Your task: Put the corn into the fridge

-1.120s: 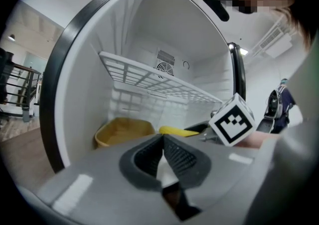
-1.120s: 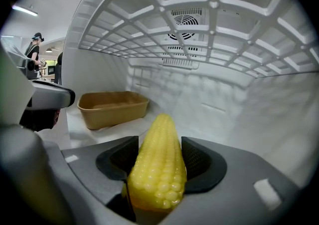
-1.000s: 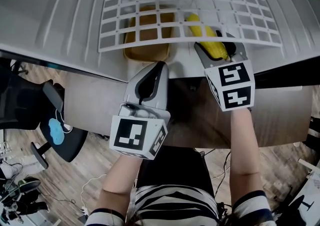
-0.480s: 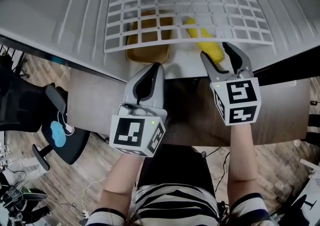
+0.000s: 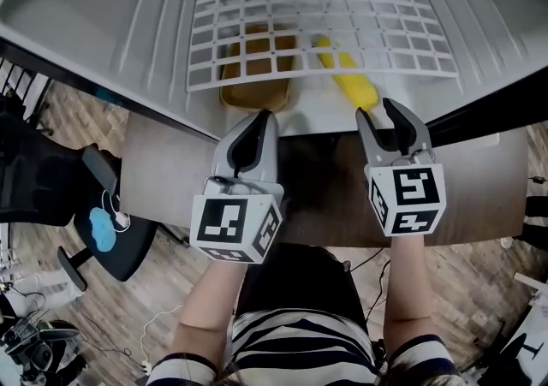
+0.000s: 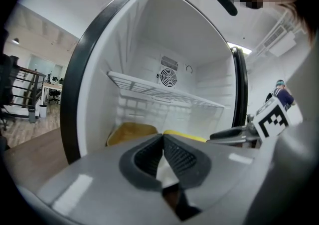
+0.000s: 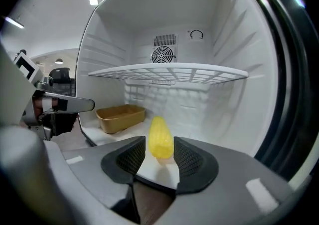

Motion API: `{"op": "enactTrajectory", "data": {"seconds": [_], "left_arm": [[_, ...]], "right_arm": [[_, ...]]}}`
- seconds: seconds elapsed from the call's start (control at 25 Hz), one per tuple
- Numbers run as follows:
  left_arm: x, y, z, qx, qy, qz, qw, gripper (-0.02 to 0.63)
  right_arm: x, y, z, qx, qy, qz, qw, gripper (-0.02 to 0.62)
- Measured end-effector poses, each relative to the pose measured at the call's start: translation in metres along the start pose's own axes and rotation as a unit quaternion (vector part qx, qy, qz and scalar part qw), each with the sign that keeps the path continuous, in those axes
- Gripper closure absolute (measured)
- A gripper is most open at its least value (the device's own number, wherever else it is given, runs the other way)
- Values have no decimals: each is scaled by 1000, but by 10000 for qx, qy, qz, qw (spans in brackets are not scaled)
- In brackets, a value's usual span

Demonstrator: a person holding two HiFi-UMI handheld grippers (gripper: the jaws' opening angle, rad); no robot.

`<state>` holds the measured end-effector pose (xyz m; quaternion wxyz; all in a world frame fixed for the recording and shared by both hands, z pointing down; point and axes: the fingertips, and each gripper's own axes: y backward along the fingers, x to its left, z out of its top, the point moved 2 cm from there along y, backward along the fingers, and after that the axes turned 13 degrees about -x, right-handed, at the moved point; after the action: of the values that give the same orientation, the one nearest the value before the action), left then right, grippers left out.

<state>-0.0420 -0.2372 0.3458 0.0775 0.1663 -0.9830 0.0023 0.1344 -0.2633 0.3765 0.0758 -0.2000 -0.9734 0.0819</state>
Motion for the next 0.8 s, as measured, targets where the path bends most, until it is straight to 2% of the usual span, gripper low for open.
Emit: {"op": "enactTrajectory", "data": {"seconds": [0.36,0.56,0.8], "left_arm": [[4,9,-5,96,104,137,9998,606],[6,15,-10,129,106,199,9997,606],[7,22,-17,206,124,248,9994,606]], "right_arm": [[3,26,-11,0,-354,-171,9992,502],[-2,40,-12,-169,-529,-498,9972,596],[1,51,-17,-152,-615,-581,9963,604]]}}
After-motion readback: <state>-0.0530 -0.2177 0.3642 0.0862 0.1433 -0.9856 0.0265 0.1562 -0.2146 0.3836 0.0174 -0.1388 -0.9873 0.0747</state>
